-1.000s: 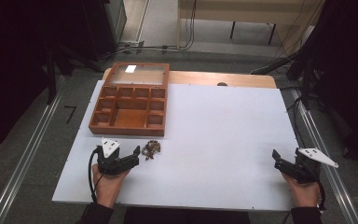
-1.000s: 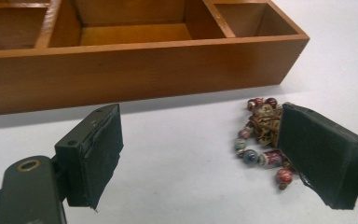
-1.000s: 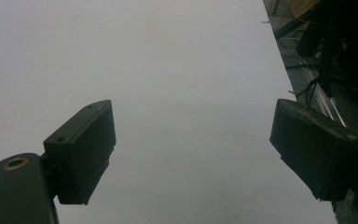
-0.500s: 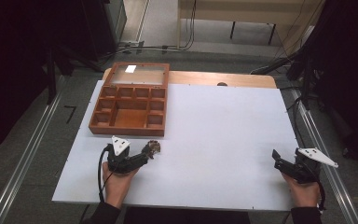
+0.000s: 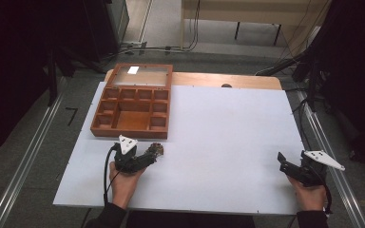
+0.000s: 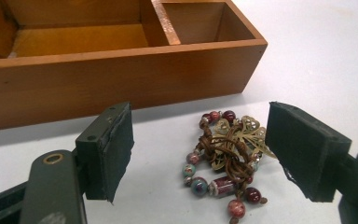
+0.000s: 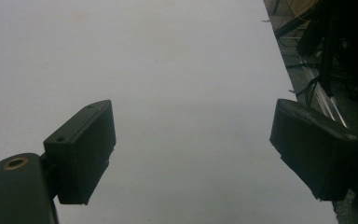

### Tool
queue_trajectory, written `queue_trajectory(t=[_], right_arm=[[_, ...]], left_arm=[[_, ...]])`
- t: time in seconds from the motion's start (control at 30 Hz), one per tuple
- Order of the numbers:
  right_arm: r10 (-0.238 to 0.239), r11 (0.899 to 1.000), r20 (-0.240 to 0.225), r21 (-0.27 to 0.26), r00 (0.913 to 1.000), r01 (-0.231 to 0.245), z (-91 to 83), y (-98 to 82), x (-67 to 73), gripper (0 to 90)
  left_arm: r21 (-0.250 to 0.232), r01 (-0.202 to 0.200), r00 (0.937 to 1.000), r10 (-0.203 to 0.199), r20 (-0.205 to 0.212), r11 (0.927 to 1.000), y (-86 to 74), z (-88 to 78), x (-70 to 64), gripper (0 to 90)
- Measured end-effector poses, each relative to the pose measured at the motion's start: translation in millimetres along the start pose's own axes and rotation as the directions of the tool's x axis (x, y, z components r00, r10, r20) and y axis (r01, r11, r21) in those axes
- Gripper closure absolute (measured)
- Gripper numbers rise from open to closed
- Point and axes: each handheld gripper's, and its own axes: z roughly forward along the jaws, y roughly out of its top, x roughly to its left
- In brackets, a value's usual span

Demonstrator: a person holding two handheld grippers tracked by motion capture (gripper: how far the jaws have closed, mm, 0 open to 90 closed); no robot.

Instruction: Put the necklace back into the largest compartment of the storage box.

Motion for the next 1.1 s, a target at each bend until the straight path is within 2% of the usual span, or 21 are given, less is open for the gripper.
queue_trajectory(t=[0.2,0.77,1.1], right_arm=[[-0.002,1.000,-0.002,0.000,1.0000,0.002,-0.1,0.0,-0.2,12.2],[-0.002,1.000,0.001,0.002,1.0000,0.002,0.2,-0.1,0.9,12.2],[-0.006,1.000,0.000,0.003,1.0000,0.006,0.9,0.0,1.5,12.2]], left_arm=[[0.007,0.002,1.0000,-0.002,0.006,1.0000,1.8,6.9,-1.7,26.1],[0.021,-0.010,0.9999,0.010,0.009,0.9997,3.4,9.9,-2.2,29.4],[0.036,-0.008,0.9992,0.007,0.038,0.9993,5.3,14.0,-3.2,38.4]])
